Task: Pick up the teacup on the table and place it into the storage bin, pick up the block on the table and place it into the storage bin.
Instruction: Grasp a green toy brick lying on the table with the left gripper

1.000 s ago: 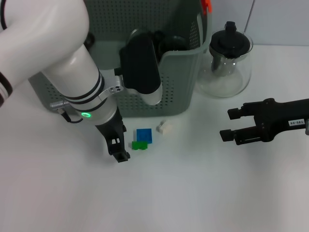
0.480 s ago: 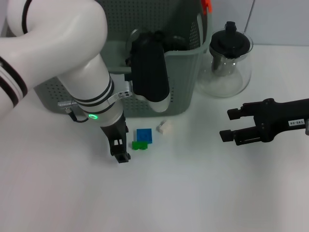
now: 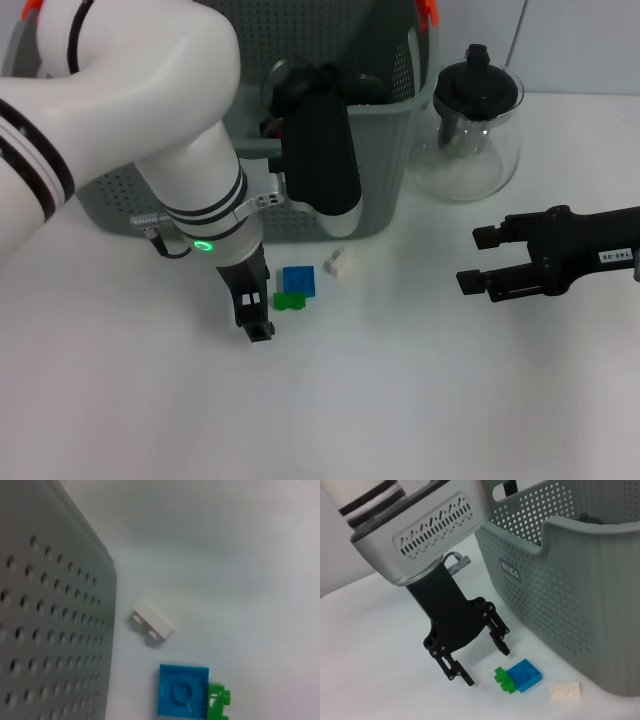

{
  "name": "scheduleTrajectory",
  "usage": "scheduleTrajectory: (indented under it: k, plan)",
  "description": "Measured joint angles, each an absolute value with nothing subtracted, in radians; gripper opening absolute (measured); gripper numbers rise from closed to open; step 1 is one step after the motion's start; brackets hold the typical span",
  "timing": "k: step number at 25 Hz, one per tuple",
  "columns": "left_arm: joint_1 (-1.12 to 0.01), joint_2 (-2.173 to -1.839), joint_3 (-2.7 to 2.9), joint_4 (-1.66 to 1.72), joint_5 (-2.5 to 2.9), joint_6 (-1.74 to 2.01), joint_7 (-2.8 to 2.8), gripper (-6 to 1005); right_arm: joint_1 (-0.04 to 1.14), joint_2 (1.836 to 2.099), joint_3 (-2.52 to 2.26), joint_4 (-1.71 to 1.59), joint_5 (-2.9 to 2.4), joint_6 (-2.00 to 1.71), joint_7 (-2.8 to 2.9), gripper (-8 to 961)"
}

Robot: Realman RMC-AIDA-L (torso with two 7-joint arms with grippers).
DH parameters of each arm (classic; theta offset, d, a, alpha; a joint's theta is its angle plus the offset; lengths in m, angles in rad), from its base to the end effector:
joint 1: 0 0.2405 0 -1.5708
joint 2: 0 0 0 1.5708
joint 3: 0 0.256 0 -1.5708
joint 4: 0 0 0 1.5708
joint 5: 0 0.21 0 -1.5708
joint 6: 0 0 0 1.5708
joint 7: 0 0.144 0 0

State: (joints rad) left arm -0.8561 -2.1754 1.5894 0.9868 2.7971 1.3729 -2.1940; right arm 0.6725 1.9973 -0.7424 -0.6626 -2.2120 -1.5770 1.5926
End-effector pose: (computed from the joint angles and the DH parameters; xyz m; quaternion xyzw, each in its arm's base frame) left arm -0.1559 0.3698 -0.0839 -0.9393 -0.0294 0.3255 0.1041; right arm 0.2482 0.3588 0.0142 -0.9625 0.2341 0.1192 0.0679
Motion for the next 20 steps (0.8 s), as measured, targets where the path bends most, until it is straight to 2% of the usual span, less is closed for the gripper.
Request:
scheduleTrajectory:
  k: [20]
  plan:
    - [-0.881, -2.178, 1.629, 0.920, 2.791, 1.310, -2.247, 706, 0.670, 1.997, -0.742, -0.663, -2.214, -1.577, 1.585, 837]
